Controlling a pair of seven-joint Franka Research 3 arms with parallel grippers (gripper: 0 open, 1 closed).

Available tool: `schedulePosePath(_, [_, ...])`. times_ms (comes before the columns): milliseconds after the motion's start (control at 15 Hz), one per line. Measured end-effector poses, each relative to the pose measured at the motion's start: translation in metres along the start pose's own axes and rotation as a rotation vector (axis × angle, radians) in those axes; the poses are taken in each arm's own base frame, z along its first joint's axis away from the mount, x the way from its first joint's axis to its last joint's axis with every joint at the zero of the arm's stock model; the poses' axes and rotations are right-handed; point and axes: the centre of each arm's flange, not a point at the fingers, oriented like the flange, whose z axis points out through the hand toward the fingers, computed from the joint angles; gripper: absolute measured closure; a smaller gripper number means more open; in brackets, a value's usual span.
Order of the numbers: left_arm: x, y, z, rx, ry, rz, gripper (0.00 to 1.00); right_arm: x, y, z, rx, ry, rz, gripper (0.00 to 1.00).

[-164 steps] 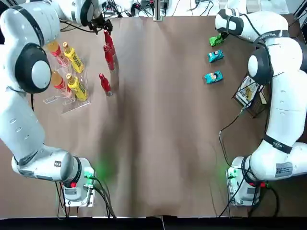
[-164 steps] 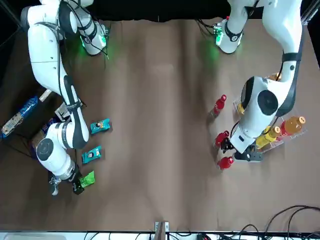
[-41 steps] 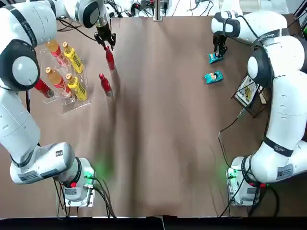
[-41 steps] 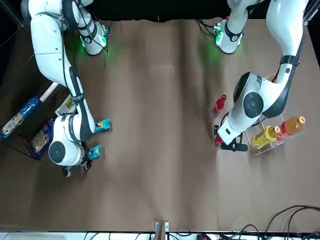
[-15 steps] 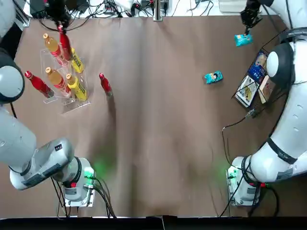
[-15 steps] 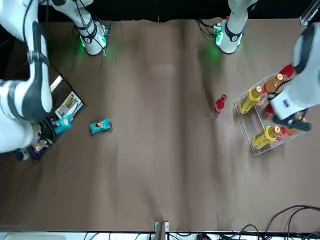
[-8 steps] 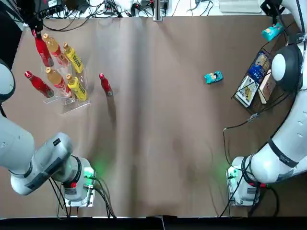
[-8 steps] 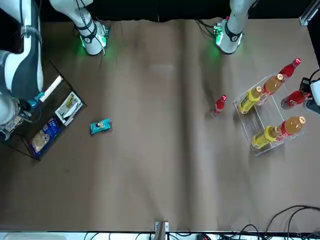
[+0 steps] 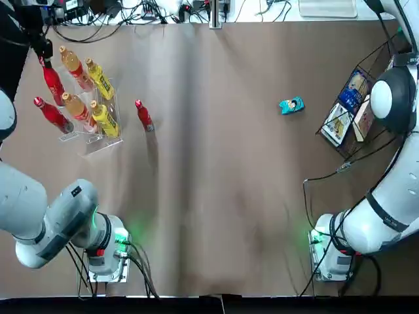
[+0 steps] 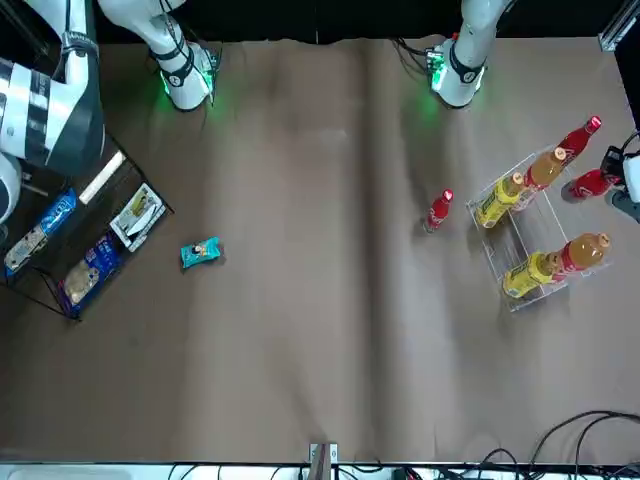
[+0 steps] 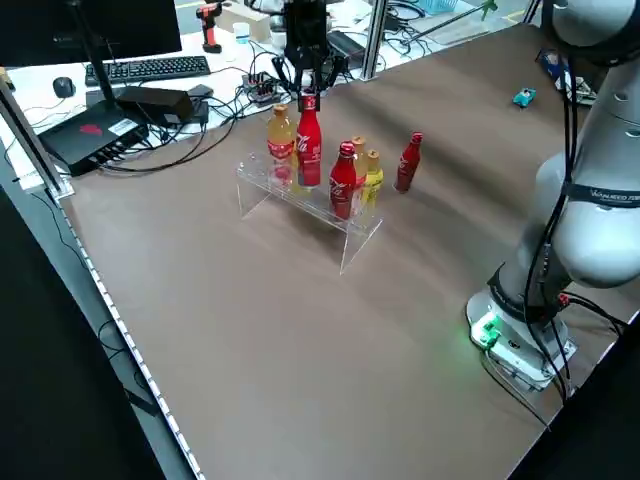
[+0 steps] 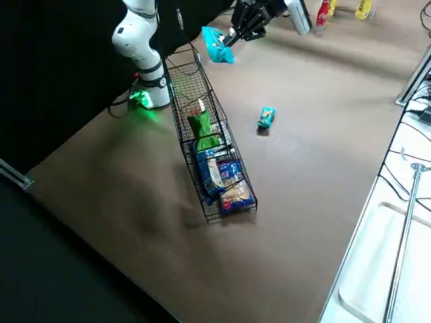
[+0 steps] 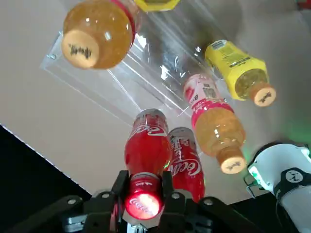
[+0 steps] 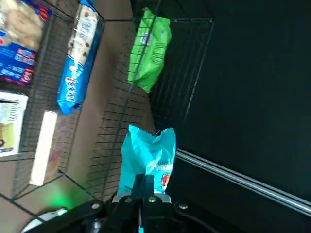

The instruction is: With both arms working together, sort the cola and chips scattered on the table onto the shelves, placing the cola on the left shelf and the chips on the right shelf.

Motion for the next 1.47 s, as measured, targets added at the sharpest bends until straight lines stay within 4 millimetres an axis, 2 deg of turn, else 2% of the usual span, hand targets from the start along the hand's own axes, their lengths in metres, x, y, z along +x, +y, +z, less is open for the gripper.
schedulePosePath(200, [-0.013,-0.011,0.014,-0.02,0.029,0.013,0.68,0.016,0.018,0.026,0.003,-0.052,0.007,0.99])
schedulePosePath(467, [-0.011,-0.014,0.03,-0.03,0.044,0.018,0.68,0.052,0.046,0.081,0.02,-0.118,0.029,0.99])
schedulePosePath(600, [-0.009,-0.012,0.034,-0.035,0.051,0.02,0.68,0.064,0.038,0.095,0.013,-0.111,0.015,0.99])
schedulePosePath(800, [-0.009,-0.01,0.033,-0.038,0.062,0.018,0.68,0.073,0.01,0.1,-0.013,-0.11,-0.022,0.99])
schedulePosePath(867, [-0.008,-0.01,0.032,-0.034,0.065,0.019,0.68,0.074,0.007,0.1,-0.017,-0.111,-0.027,0.98])
schedulePosePath(933, [-0.007,-0.009,0.03,-0.03,0.069,0.02,0.63,0.074,0.004,0.1,-0.019,-0.111,-0.03,0.98])
schedulePosePath(1000, [-0.006,-0.007,0.028,-0.024,0.072,0.021,0.55,0.074,0.003,0.099,-0.021,-0.11,-0.033,0.93])
schedulePosePath(1133, [-0.007,-0.005,0.023,-0.013,0.077,0.021,0.37,0.073,-0.001,0.098,-0.025,-0.112,-0.039,0.75])
schedulePosePath(1200, [-0.008,-0.004,0.021,-0.008,0.08,0.018,0.28,0.073,-0.003,0.099,-0.027,-0.115,-0.043,0.72])
schedulePosePath(1333, [-0.009,-0.004,0.015,0.001,0.086,0.005,0.1,0.073,-0.006,0.101,-0.032,-0.121,-0.049,0.7])
schedulePosePath(1467, [-0.011,-0.004,0.007,0.014,0.1,-0.004,0.06,0.072,-0.009,0.098,-0.028,-0.12,-0.076,0.7])
